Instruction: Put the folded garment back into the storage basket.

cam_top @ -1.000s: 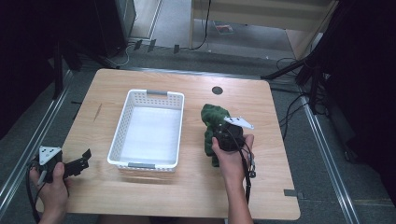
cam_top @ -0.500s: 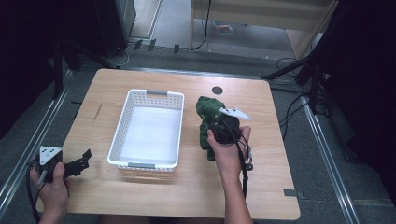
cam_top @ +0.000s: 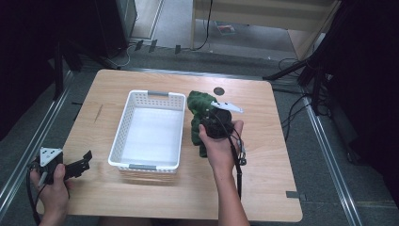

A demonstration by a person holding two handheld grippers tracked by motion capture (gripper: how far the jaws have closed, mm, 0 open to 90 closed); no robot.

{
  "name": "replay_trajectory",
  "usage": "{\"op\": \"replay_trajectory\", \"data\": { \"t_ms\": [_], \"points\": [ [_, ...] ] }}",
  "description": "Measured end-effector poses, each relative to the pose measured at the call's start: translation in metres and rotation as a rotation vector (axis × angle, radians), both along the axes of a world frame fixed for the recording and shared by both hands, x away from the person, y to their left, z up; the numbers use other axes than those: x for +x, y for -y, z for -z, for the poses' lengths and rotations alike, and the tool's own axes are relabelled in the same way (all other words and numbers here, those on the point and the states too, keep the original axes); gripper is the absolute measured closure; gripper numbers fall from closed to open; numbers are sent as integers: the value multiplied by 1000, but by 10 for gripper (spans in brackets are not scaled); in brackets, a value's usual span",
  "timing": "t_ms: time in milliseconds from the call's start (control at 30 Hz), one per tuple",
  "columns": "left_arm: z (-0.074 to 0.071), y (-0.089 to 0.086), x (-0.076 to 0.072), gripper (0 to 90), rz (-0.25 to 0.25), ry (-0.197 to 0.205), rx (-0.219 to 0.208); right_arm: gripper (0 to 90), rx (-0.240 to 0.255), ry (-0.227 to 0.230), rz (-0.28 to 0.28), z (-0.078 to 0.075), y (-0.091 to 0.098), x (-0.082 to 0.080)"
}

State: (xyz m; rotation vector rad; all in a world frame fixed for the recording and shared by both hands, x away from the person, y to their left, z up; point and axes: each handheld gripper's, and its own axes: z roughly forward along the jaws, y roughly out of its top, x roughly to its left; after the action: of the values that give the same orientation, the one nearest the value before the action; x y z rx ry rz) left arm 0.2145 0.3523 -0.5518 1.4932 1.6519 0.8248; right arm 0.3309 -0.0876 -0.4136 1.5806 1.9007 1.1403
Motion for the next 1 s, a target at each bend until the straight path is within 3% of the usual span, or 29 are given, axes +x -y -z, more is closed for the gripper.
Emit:
{"op": "replay_trajectory", "data": {
  "t_ms": [433, 1000],
  "points": [
    [0, 0, 0, 6, 0, -1, -1, 720, -12, -7, -52, -20, -34, 6],
    [0, 0, 1, 6, -4, 3, -9, 713, -5, -11, -127, -23, -94, 14]
  ]
}}
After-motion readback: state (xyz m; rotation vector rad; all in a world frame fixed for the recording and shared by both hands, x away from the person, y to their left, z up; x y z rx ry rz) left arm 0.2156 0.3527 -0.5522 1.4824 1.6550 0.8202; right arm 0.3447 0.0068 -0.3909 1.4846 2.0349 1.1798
